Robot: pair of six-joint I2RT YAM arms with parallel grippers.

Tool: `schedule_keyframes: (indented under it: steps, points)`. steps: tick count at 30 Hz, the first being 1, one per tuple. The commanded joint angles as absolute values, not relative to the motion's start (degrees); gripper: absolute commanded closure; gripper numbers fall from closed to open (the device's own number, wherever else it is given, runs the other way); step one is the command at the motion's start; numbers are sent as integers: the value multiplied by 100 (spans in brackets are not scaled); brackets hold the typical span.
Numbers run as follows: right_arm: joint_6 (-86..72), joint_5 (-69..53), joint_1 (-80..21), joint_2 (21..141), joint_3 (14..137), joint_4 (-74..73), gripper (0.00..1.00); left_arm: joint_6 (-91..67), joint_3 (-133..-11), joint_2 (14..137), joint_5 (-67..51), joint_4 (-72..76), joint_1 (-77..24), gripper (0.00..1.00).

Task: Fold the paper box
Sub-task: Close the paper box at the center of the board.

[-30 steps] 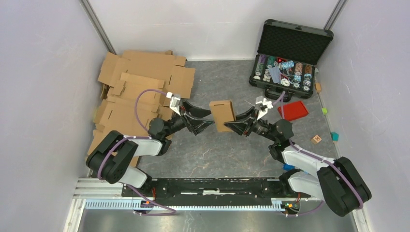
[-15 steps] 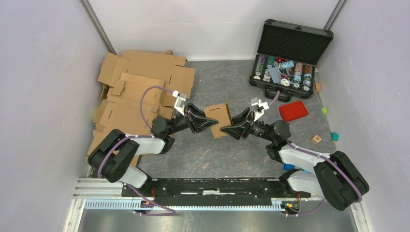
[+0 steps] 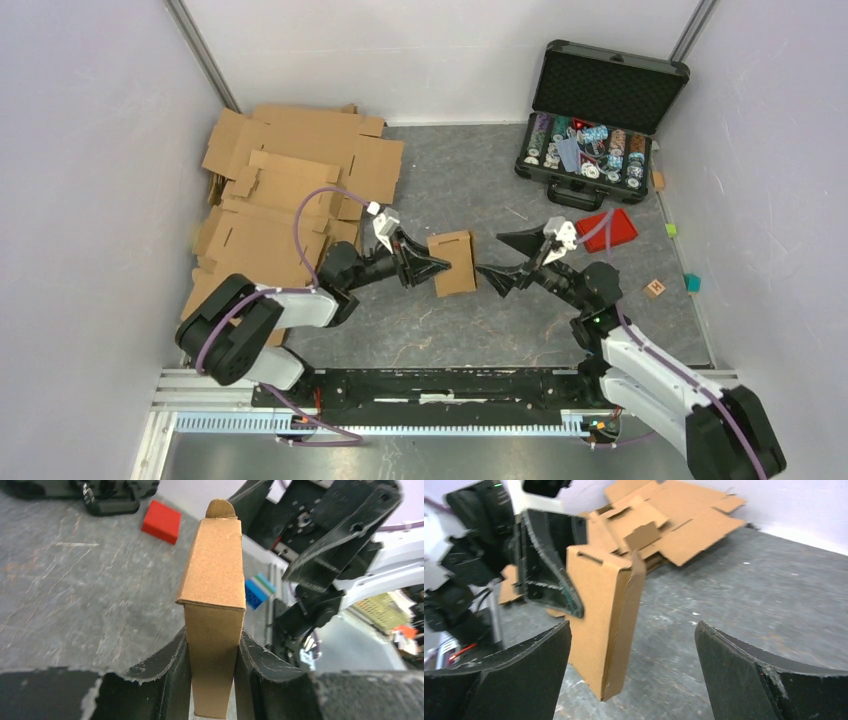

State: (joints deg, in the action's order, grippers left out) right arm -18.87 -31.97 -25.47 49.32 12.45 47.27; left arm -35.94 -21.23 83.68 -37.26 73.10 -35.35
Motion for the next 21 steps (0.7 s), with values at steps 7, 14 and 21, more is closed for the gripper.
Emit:
schedule_keyframes:
  steps: [7, 14, 21]
  points:
    - [-1467, -1371, -2547, 4013, 264, 4635, 2, -732, -1606, 8247, -1858, 6560, -4184, 85]
    - [-1035, -1406, -2634, 4491, 60, 5443, 13, -18, -1217, 9487, -1406, 8614, -4428, 95]
    - [-991, -1857, -2817, 5094, 277, 5906, 22, 932, -1304, 9489, -1504, 7949, -4599, 95]
